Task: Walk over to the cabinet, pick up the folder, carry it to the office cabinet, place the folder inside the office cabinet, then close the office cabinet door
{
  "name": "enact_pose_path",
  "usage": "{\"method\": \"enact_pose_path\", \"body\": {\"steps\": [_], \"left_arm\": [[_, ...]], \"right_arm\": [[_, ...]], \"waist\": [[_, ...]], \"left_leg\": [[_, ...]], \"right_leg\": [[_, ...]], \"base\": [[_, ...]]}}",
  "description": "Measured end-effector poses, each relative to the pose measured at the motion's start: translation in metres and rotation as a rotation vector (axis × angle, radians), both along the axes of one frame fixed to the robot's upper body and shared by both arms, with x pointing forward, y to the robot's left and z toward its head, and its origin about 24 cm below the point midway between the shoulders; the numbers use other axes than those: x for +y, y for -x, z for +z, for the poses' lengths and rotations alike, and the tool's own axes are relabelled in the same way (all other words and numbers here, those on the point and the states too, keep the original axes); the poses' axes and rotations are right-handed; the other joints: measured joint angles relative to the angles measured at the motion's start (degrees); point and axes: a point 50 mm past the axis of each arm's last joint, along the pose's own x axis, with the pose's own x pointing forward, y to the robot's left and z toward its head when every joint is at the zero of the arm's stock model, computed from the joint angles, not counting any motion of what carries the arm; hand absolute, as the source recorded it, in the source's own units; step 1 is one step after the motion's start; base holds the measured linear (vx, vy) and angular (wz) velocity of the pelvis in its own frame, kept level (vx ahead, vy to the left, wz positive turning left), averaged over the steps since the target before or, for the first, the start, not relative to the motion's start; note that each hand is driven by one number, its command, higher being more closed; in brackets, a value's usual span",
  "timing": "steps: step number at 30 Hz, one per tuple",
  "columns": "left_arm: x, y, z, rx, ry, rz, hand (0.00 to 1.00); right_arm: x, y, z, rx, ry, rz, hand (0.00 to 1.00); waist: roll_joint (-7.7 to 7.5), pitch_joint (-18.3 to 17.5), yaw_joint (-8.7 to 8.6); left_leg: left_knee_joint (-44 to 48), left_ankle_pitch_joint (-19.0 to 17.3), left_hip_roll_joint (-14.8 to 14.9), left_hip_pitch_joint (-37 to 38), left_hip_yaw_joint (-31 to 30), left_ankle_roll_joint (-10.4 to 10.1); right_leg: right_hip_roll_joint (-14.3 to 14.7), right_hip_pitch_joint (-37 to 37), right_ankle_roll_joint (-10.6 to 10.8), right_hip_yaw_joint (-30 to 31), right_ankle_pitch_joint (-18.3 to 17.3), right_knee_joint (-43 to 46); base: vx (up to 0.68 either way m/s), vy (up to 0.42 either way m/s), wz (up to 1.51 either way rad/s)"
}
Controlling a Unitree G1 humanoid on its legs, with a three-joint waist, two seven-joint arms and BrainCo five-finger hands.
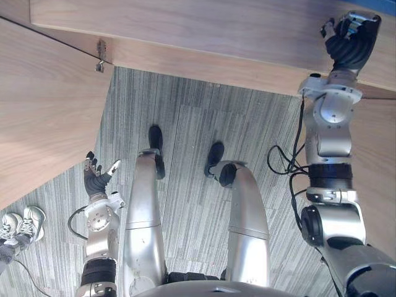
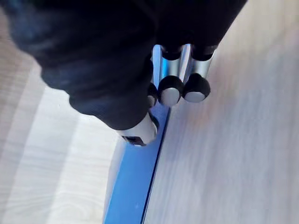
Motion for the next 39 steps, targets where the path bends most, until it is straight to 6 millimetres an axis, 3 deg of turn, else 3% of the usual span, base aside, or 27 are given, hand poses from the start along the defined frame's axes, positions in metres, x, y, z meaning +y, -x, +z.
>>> {"method": "enact_pose_path", "body": {"steps": [5,19,30,39], "left_arm": [[0.000,-0.001,0.002,-0.016,0.007,0.002,0.00],[0.000,-0.001,0.003,-0.036,0.044,0.005,0.00],[-0.009,-0.005,0.009,-0.068,0.051,-0.029,0.00],[-0.008,-0.005,0.011,-0.072,0.050,-0.028,0.00]], "right_arm": [[-0.011,-0.002,0.017,-0.048,-0.090,0.048,1.00],[-0.033,0.001,0.040,-0.134,-0.256,0.093,1.00],[-0.033,0.004,0.049,-0.175,-0.291,0.082,1.00],[-0.045,0.021,0.050,-0.263,-0.347,0.071,1.00]], "waist": [[0.24,0.2,0.23],[0.25,0.2,0.43],[0.26,0.2,0.40],[0.30,0.1,0.70]], "left_leg": [[0.2,0.3,-0.6,-1.2,-0.3,0.2],[0.9,0.6,-1.4,-2.9,-0.2,0.5],[0.9,0.9,-1.4,-3.0,-0.3,0.6],[1.1,1.1,-1.3,-2.4,-0.5,0.6]], "right_leg": [[-0.7,-1.1,0.0,-0.2,-0.1,0.6],[-1.7,-2.8,0.3,-0.2,-0.3,1.9],[-1.7,-3.0,0.2,-0.2,-0.2,2.2],[-1.5,-2.2,0.1,-0.4,-0.2,2.3]], "base": [[0.00,0.024,0.06],[0.00,0.014,0.03],[0.00,0.003,0.00],[0.00,0.000,0.00]]}}
